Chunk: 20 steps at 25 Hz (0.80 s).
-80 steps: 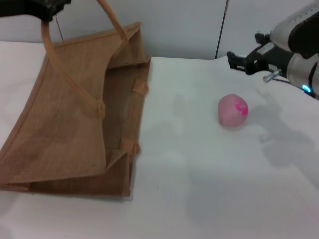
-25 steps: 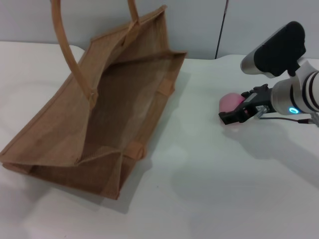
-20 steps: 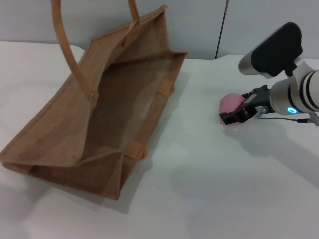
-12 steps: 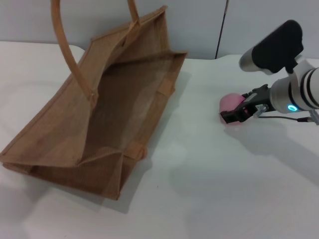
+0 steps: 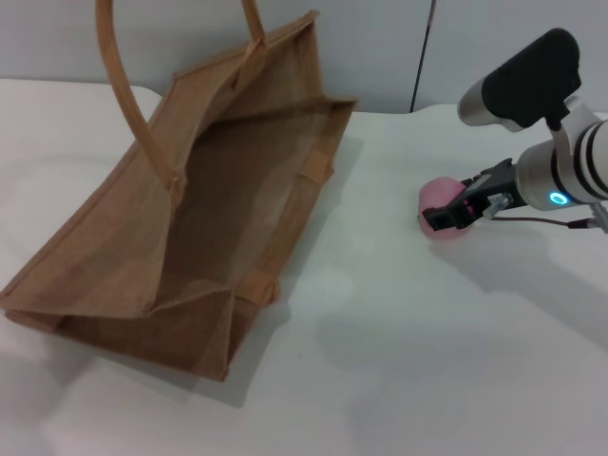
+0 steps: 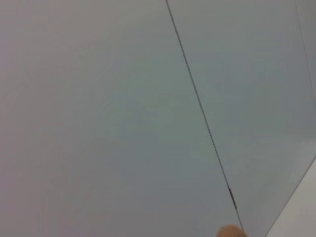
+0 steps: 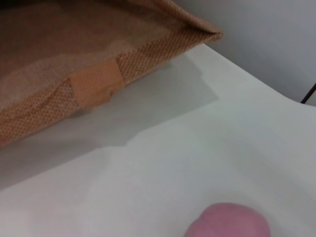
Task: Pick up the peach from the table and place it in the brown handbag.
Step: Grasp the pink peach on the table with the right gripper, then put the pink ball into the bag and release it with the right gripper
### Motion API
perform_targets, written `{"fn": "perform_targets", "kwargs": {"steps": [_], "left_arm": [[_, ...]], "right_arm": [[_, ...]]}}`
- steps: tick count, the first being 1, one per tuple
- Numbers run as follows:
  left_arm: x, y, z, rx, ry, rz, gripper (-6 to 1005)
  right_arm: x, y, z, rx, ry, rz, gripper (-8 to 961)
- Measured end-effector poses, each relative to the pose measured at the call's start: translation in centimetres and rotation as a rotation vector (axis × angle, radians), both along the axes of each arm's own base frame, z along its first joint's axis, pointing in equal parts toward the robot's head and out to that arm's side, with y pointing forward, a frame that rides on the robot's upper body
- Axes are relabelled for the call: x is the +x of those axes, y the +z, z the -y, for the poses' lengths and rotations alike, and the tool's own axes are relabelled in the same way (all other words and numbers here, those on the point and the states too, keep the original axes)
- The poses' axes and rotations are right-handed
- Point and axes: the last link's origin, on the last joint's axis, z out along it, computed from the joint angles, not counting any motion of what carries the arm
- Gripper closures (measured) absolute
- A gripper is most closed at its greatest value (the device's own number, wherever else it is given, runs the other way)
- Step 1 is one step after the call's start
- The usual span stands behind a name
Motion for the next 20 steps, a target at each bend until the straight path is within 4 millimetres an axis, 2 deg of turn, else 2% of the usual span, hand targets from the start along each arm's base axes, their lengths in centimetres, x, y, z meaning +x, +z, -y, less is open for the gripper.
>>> {"fn": "perform_targets", "kwargs": {"steps": [9,12,17,20], "left_arm": [[-0.2,0.0,0.1,0.001,0.004,-0.002,874],[-0.2,0.0,0.0,0.001,0.002,-0.003,874],[0.0,-0.1,0.0,0.001,-0.008,-0.005,874],[0.6,-0.2,-0.1,-0.004,-0.026,-0.002,874]], "right_arm": [[-1.4,0.4,-0.4,0.021,0.044,-0.019,289],[-2.2,0.7,-0.5,0.031,0.068,-0.029,338],[-4.6,1.0,-0.6,0.043,0.139,-0.061,386],[-6.6,0.4,0.1,0.022,0.202,-0.087,411]]}}
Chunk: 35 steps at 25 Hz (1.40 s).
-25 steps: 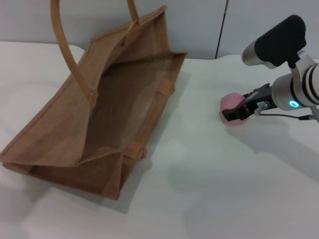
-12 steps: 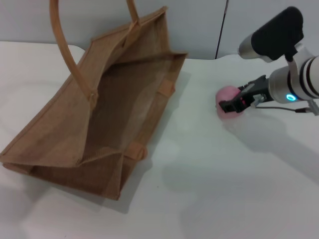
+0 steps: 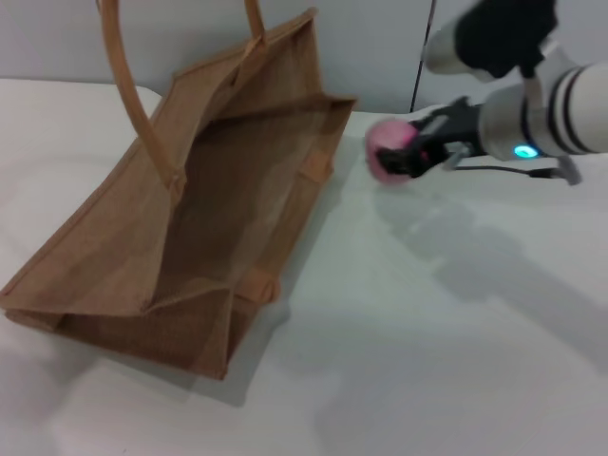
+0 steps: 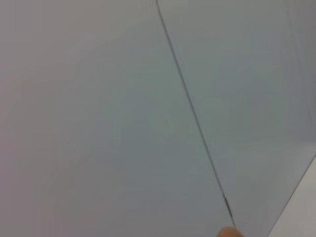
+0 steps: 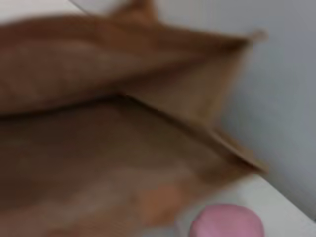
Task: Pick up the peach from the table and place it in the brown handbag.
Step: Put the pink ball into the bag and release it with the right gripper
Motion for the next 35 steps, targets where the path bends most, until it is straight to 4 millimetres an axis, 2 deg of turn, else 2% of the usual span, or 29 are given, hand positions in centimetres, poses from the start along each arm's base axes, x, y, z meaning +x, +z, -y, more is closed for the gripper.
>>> {"fn": "perform_targets", "kwargs": {"steps": [7,13,19,24,27,33,35], "left_arm": [[1.1,-0.5,-0.3,-0.011,-0.027,-0.003,874],[1.8,-1.5,-0.5,-0.026,-0.046,-0.015,873],[2.7,-2.1,-0.5,-0.043,-0.074,-0.002,873],[3.1,-2.2,-0.5,-0.047,-0.085,0.008,873],[3.2,-2.2,-0.6,-0.047,-0.086,0.007,873],[2.6,-2.1,-0.7,-0.037,-0.069,0.002,873],[2.5,-2.1,-0.7,-0.038,-0.065,0.003,873]], "right_arm": [[-3.8,-2.6,2.1,-0.095,0.138,-0.056,456],[-5.4,-3.8,2.9,-0.106,0.211,-0.081,486],[-5.0,-5.6,2.8,-0.149,0.245,-0.042,523],[-4.3,-6.9,2.0,-0.197,0.183,-0.016,499],[-4.4,-7.0,1.8,-0.194,0.182,-0.017,485],[-4.5,-6.9,1.8,-0.193,0.189,-0.022,242],[-4.5,-6.9,1.8,-0.195,0.186,-0.020,205]]}}
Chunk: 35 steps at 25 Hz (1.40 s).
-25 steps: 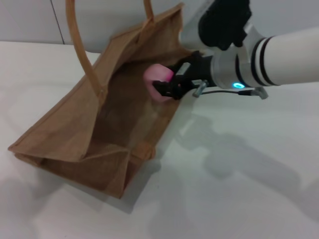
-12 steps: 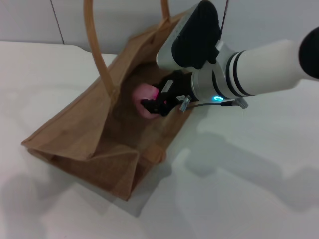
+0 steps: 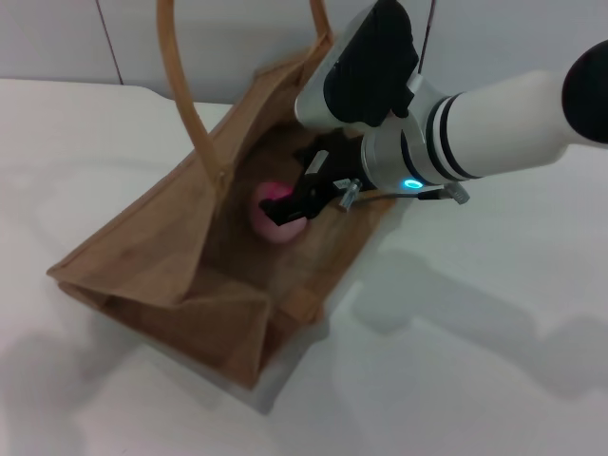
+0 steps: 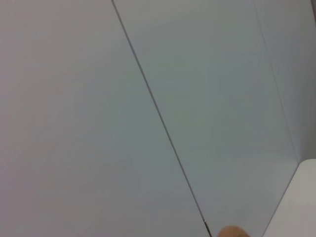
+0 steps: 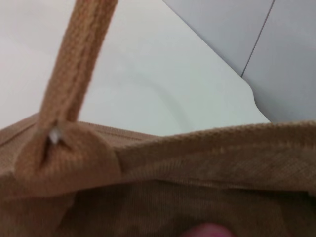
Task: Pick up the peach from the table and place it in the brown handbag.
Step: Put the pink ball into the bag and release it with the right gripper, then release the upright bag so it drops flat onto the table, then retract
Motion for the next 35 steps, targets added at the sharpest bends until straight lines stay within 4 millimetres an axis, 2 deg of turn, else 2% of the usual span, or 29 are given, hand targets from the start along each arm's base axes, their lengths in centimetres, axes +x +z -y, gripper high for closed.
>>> {"fn": "perform_targets", "kwargs": {"steps": [8,10,16,20,26,32,35], "left_arm": [[-1.5,0.1,0.0,0.009,0.043,-0.009,873],[-2.1,0.2,-0.1,0.021,0.065,-0.017,873],[-3.9,0.4,0.0,0.053,0.116,0.001,873],[-4.9,0.4,-0.1,0.063,0.138,0.001,873],[-6.0,0.0,-0.5,0.072,0.177,0.021,877],[-7.1,-1.0,-1.1,0.066,0.216,0.051,727],[-7.9,-1.7,-1.3,0.052,0.225,0.083,581]], "right_arm": [[0.3,0.5,-0.2,-0.008,-0.008,0.024,56],[0.9,1.2,-0.6,-0.002,-0.029,0.049,56],[4.5,5.6,-3.2,0.146,-0.183,0.157,57],[6.6,8.7,-3.8,0.270,-0.230,0.229,57],[8.0,11.0,-4.3,0.387,-0.270,0.295,57],[8.5,11.8,-4.9,0.490,-0.273,0.322,56],[8.3,11.9,-5.2,0.525,-0.261,0.291,56]]}}
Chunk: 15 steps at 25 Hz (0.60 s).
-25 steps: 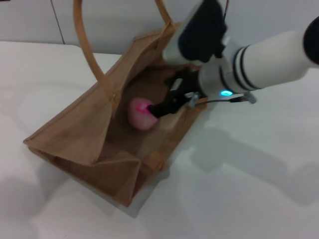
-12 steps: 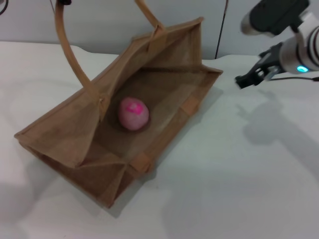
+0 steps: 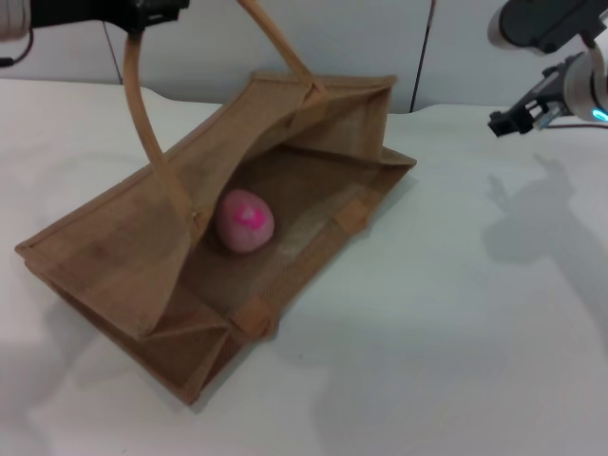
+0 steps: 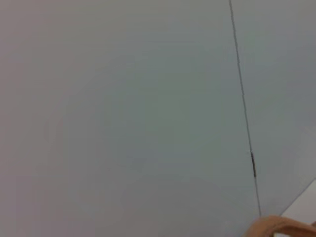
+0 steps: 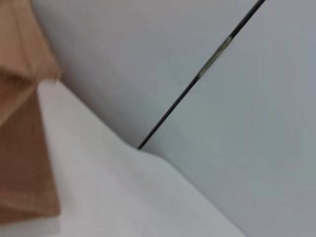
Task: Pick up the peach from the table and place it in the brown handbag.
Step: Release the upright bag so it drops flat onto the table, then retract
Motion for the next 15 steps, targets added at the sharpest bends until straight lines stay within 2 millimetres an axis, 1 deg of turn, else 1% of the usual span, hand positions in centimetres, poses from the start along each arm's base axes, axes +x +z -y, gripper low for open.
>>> {"fn": "perform_targets", "kwargs": {"steps": [2,5,13,15], "left_arm": [[-0.5,-0.4,-0.1,-0.004,-0.005,0.013,483],[-0.9,-1.0,-0.5,-0.002,-0.009,0.038,419],[-0.3,-1.8,-1.7,-0.004,-0.032,0.046,248],[-0.1,-1.7,-1.9,0.003,-0.045,0.048,246]], "right_arm": [[-0.2,0.1,-0.1,0.016,0.018,-0.016,56],[-0.7,0.4,-0.2,0.036,0.048,-0.035,56],[-1.1,0.5,-0.3,0.051,0.075,-0.054,56],[-1.1,0.6,-0.4,0.055,0.073,-0.058,56]]}}
